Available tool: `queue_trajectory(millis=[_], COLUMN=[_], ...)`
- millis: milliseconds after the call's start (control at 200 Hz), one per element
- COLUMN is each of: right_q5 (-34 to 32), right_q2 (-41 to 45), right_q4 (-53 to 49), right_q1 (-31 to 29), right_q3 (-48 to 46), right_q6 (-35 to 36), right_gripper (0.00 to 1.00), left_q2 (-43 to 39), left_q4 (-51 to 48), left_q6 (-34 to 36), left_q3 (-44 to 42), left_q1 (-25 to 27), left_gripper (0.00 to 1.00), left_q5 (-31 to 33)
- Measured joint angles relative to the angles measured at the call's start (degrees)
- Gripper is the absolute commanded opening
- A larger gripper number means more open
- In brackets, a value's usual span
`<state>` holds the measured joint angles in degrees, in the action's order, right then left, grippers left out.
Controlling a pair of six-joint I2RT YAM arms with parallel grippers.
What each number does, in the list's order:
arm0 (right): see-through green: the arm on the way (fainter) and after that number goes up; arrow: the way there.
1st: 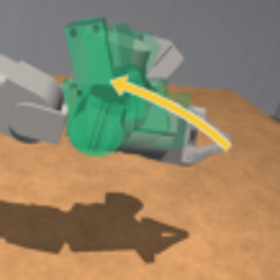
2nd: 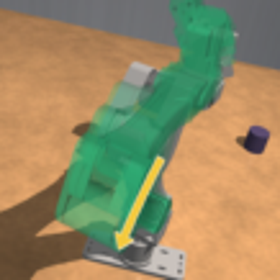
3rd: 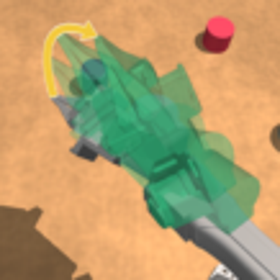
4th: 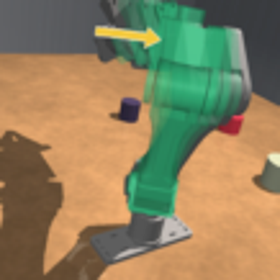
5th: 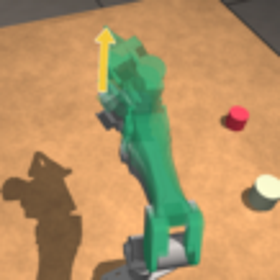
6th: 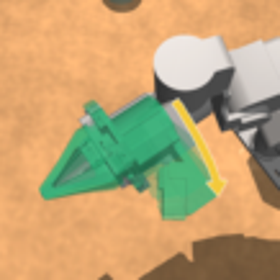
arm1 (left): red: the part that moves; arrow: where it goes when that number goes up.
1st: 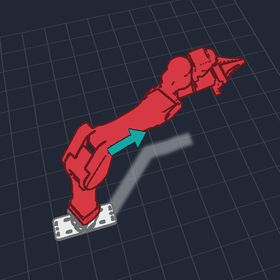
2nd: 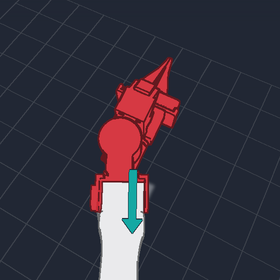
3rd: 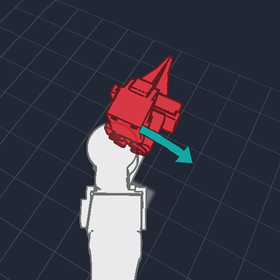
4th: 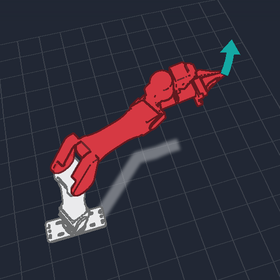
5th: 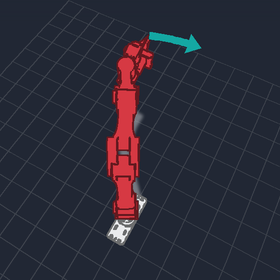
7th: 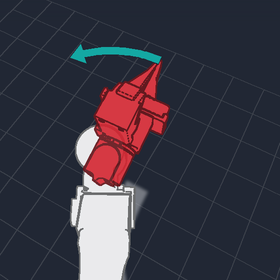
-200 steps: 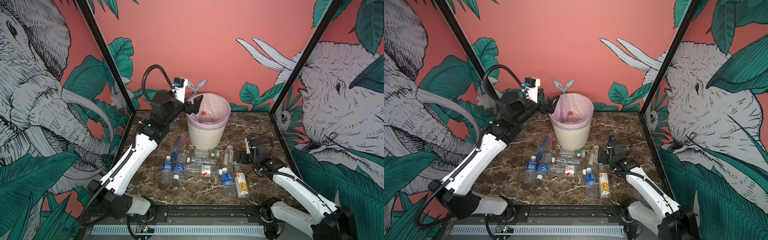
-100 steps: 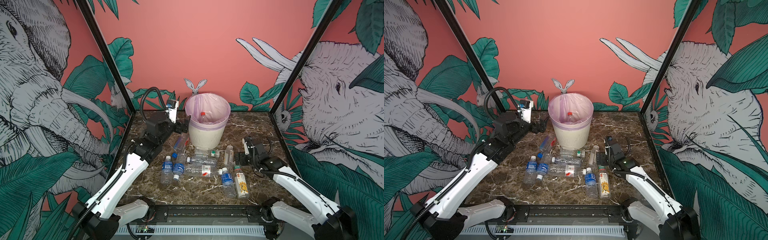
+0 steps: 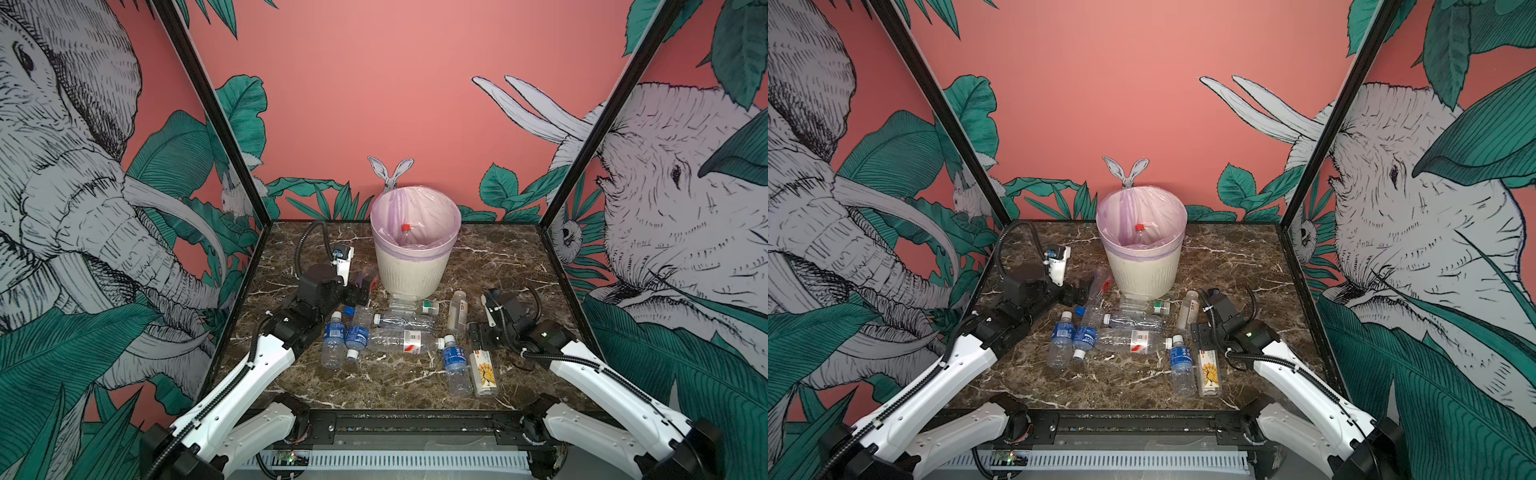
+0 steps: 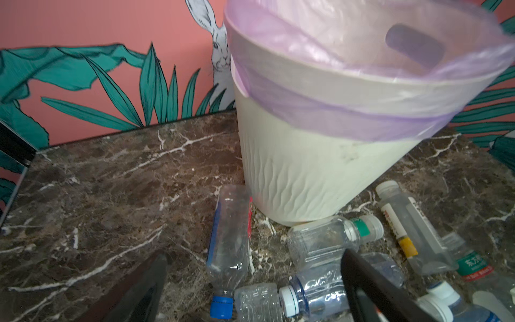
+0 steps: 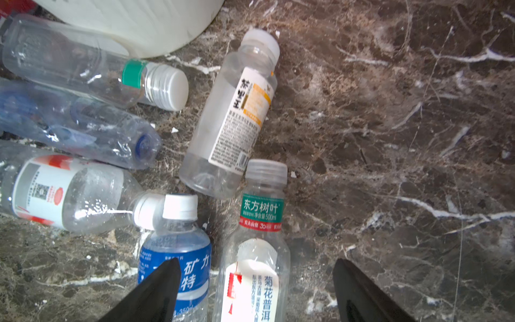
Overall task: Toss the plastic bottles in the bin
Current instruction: 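Open the left gripper to drop the cola bottle into the bin, then lower the left gripper near the bin while the right gripper grasps the green-label bottle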
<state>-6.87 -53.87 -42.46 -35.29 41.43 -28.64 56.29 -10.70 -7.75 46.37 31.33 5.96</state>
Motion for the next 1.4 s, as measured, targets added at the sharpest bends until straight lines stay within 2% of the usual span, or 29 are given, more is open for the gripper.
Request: queue_trajectory(millis=[225,475,770,995,1396], right_q5=[-0.52,-1.51,-2.75,-2.51,-2.67], right_q2=[2.67,0.50,-4.68,-7.82,-13.05], right_q4=[-5.03,-6.86,-6.34,-4.37,-1.55], right_q1=[-4.98,-9.01,-9.46,-9.46,-9.49], right_q3=[-2.62,-4.04,-4.26,-4.85,-5.88], right_q6=[-5.92,-9.94,-10.82,-10.93,-10.80], right_gripper=[0.88,0.85,0.71,0.72,0.74], left_q2=[3.67,7.34,9.62,11.63,12.00], left_q4=[5.46,13.84,22.86,28.61,30.86], left_q6=[-1.46,-2.49,-3.23,-4.20,-4.50], left_q3=[-5.05,-8.70,-14.97,-17.94,-18.05], left_q1=[0.00,0.00,0.00,0.00,0.00], left_gripper=[0.95,0.90,0.88,0.87,0.86], left_q5=[-1.66,-4.63,-7.69,-9.29,-10.08])
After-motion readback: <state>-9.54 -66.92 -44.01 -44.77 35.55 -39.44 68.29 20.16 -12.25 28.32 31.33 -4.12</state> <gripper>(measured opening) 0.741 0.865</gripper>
